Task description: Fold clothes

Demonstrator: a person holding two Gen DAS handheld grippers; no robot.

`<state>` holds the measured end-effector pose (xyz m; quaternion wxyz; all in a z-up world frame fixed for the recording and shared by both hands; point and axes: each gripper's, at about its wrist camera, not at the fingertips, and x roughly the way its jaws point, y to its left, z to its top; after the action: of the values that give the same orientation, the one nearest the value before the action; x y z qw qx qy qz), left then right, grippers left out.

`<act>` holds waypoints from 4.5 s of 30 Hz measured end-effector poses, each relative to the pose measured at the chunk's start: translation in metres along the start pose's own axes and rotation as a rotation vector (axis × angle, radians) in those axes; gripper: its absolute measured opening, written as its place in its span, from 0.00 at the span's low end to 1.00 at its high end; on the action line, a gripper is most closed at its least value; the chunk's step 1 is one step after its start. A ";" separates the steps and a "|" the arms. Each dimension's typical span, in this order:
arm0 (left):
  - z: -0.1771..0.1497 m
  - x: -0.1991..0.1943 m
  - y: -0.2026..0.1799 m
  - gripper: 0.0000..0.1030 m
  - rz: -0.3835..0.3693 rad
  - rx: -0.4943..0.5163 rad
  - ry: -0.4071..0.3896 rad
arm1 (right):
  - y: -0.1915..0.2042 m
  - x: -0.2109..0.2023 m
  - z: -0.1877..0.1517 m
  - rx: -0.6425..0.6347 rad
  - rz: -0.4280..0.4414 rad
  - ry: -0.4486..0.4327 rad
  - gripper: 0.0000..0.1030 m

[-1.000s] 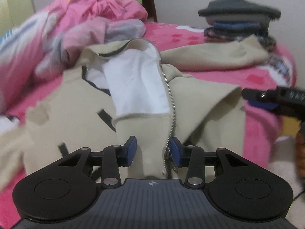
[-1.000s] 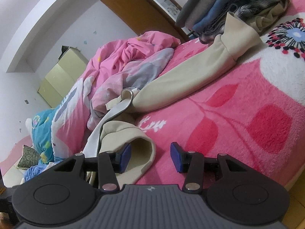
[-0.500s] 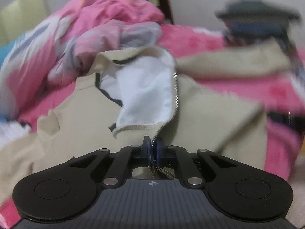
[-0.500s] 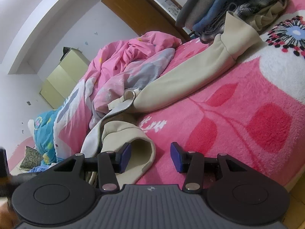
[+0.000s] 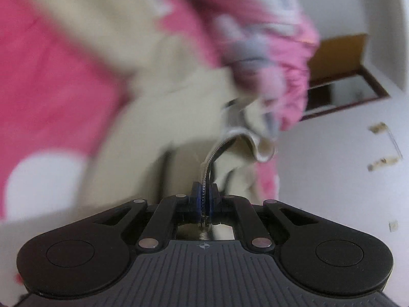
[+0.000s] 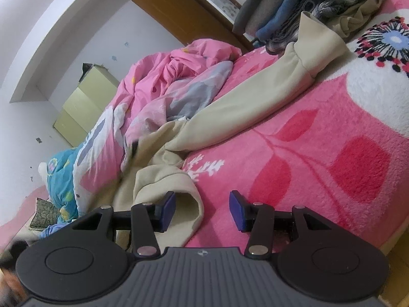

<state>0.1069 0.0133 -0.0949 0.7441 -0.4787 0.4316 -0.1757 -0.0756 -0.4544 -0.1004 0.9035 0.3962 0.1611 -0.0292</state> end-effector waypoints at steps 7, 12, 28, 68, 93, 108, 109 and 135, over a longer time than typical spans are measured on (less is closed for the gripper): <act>-0.011 0.010 0.029 0.04 -0.080 -0.048 0.068 | 0.029 -0.004 0.006 0.157 0.184 0.117 0.53; -0.006 0.008 0.027 0.12 -0.099 -0.008 0.094 | 0.030 0.036 -0.002 0.277 0.140 0.251 0.57; -0.016 0.016 0.018 0.27 -0.014 0.117 0.157 | 0.028 0.066 -0.008 0.388 0.203 0.184 0.51; -0.095 0.059 -0.030 0.11 -0.111 0.357 0.431 | -0.081 0.009 0.037 0.556 0.295 -0.071 0.02; -0.080 -0.006 -0.068 0.43 -0.060 0.812 0.224 | -0.076 -0.062 0.066 0.365 -0.088 -0.113 0.04; -0.097 0.089 -0.064 0.46 -0.173 1.166 0.342 | 0.239 0.219 0.054 -1.085 0.042 0.158 0.49; -0.095 0.089 -0.060 0.46 -0.196 1.155 0.338 | 0.245 0.239 0.042 -1.149 0.036 0.177 0.49; -0.080 0.097 -0.044 0.52 -0.343 1.014 0.358 | 0.248 0.390 0.050 -1.129 -0.049 0.292 0.00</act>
<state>0.1039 -0.1178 -0.1160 0.7569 -0.0871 0.3286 -0.5582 0.3517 -0.2913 -0.0161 0.9422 -0.1508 0.2838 0.0951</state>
